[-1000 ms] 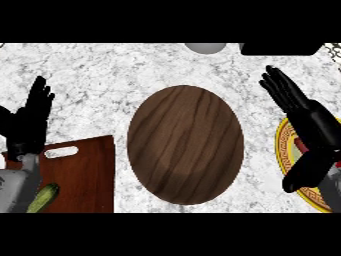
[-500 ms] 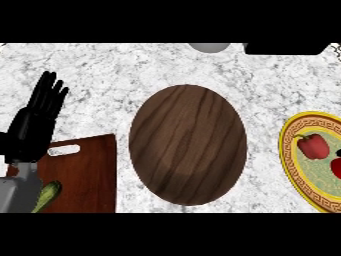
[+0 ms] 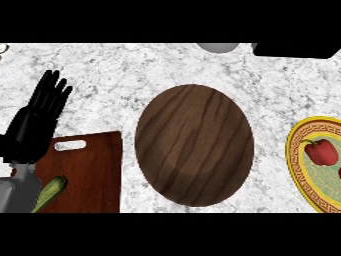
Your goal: Pick the can from the plate and place it in the bowl
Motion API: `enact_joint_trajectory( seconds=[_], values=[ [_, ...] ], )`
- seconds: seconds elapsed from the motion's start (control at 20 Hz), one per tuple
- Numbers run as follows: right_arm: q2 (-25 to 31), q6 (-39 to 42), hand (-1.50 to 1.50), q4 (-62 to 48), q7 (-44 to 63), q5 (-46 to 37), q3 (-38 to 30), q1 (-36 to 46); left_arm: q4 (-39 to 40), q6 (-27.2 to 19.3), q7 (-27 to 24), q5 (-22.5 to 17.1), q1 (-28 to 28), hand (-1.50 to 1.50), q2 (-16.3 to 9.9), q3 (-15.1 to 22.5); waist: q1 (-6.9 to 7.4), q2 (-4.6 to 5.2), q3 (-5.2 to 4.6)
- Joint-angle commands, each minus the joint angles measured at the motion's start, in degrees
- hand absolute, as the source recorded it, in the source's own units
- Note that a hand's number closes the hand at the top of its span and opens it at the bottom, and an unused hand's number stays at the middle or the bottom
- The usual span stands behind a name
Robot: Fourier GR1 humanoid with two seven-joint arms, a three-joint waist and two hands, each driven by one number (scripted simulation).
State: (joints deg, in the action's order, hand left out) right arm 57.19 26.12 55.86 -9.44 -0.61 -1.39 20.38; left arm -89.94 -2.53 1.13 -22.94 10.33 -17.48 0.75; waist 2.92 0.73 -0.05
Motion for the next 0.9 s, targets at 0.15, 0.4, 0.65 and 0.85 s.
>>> enact_joint_trajectory(
  seconds=[0.15,0.4,0.65,0.85],
  values=[
    [12.3,23.9,-1.5,2.5,3.2,-9.8,14.5,3.0,0.3,0.7,-0.3,0.5,0.8,0.0,0.4,1.0,1.43,0.25,-0.19],
    [7.9,35.5,-1.5,2.7,8.6,-9.6,16.4,14.6,0.2,2.5,-0.7,-1.0,-2.1,0.0,-0.6,-1.5,-0.38,-0.45,-0.03],
    [2.8,33.9,-1.5,-1.0,9.1,-15.2,15.5,16.6,-1.1,2.8,-2.1,0.5,-5.1,0.0,0.6,-2.0,-1.99,-0.61,0.05],
    [0.4,34.3,-1.5,1.0,10.9,-13.8,13.9,13.6,-0.5,0.8,-0.1,1.2,-2.8,0.0,0.9,-3.5,-2.82,-0.76,0.04]
  ],
)
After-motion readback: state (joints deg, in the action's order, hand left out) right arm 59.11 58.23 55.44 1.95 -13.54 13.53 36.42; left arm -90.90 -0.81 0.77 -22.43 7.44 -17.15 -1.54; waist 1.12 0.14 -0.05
